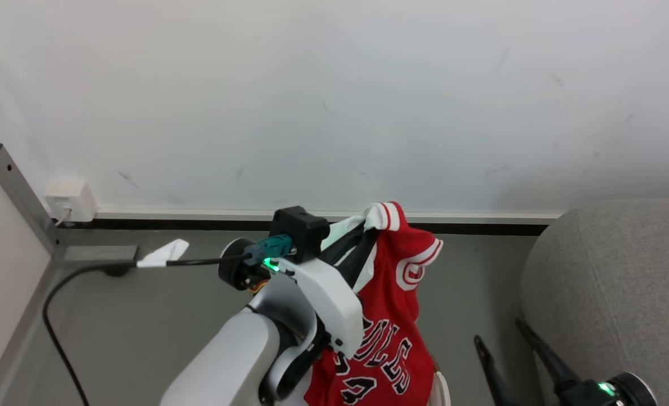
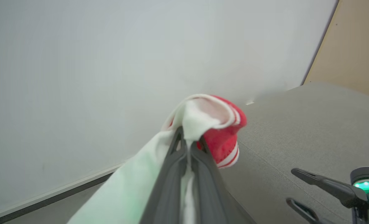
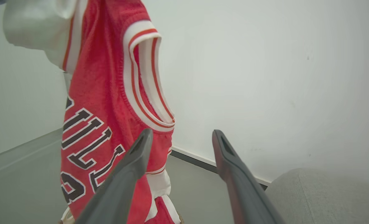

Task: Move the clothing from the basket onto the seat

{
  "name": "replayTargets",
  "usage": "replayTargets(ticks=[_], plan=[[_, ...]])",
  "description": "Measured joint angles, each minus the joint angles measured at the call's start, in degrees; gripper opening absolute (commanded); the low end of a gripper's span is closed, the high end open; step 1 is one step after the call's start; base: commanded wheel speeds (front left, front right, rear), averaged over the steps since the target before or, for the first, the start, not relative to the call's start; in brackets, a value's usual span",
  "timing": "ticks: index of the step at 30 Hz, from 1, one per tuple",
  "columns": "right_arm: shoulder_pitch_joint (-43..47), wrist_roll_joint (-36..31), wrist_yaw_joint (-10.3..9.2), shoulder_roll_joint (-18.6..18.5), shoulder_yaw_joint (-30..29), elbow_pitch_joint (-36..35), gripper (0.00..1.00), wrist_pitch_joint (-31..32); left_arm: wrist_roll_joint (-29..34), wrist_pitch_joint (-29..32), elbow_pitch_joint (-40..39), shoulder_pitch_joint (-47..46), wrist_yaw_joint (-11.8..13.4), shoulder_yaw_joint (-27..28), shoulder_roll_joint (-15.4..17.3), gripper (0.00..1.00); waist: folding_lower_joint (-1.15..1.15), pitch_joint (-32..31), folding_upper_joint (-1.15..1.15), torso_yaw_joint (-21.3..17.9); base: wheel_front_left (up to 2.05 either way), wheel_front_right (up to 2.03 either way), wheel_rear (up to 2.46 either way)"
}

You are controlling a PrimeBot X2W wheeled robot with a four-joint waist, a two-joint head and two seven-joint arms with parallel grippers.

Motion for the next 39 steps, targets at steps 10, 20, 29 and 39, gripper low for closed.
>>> replayTargets(ticks=[10,20,29,39], plan=[[-5.19,1.82,0.00,-4.30,12.01,2.59,1.00,-0.01,0.00,1.38,-1.67,-2.45,-0.07,-2.38,-1.93,0.00,0.01,-0.69,0.00,0.11,0.00,0.00,0.00],[-15.91,-0.44,0.00,0.21,19.09,22.85,1.00,-0.02,-1.18,3.24,-3.89,-3.77,-1.54,-7.42,-3.85,0.00,0.01,-1.60,0.00,1.74,0.00,0.00,0.00],[-20.68,4.38,0.00,3.71,20.95,28.17,0.00,-0.02,-2.78,3.33,-3.52,-3.92,-0.43,-7.95,-4.28,0.00,0.01,-1.93,0.00,3.42,0.00,0.00,0.00],[-18.47,9.66,0.00,2.05,20.85,21.39,0.00,-0.01,-3.77,1.63,2.27,-3.61,1.42,-4.81,-2.32,0.00,0.01,-1.74,0.00,2.63,0.00,0.00,0.00]])
